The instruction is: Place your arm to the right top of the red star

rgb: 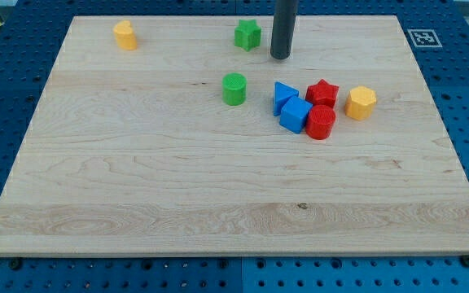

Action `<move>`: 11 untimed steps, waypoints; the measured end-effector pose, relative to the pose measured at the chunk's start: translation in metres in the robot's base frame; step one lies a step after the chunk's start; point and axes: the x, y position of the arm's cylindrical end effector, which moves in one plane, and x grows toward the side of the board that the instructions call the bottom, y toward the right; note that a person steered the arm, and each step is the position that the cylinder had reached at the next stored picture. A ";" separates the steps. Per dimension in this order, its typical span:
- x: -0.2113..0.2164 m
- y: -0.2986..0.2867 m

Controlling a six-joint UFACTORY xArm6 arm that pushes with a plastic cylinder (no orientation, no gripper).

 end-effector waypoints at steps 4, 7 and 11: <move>0.025 0.024; 0.025 0.070; 0.039 0.087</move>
